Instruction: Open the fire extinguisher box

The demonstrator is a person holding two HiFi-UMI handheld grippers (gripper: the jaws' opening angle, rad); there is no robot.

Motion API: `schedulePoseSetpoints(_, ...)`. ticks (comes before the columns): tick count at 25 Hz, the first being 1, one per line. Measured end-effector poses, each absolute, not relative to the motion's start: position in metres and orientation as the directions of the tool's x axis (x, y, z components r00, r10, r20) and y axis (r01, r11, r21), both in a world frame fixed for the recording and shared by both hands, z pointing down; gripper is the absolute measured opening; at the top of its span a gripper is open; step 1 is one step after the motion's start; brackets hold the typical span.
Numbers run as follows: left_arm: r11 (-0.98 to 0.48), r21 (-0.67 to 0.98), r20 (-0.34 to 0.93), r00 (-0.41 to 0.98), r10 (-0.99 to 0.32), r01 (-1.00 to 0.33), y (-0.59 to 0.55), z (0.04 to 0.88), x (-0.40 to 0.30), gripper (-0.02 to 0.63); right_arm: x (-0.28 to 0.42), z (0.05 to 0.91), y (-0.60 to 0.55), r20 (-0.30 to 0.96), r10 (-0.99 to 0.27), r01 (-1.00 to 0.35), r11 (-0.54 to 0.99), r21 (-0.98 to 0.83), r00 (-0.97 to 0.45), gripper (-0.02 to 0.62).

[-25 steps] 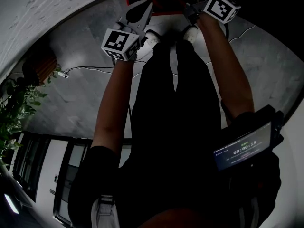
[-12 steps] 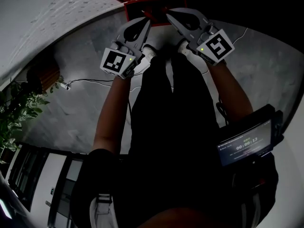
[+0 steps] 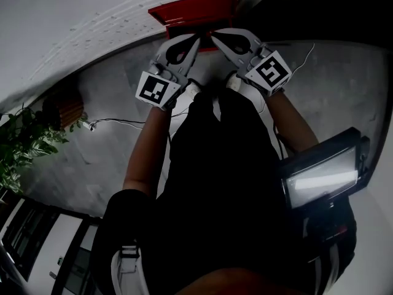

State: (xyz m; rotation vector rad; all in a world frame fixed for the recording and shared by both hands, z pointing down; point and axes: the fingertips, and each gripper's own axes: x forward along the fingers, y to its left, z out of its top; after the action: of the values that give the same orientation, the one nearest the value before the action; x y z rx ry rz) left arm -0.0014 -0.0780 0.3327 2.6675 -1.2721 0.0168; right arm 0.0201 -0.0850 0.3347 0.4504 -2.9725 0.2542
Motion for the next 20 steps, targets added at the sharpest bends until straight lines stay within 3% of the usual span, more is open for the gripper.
schedulePoseSetpoints(9, -0.650, 0.108, 0.027, 0.656, -0.755, -0.752, -0.036, 0.229, 0.019, 0.002, 0.026, 0.235, -0.049, 0.143, -0.263, -0.279, 0.955, -0.101, -0.954, 0.009)
schedulePoseSetpoints(20, -0.624, 0.131, 0.036, 0.632, -0.774, -0.771, -0.011, 0.235, 0.005, 0.002, 0.013, 0.231, -0.027, 0.078, -0.198, -0.208, 0.969, -0.136, -0.977, 0.009)
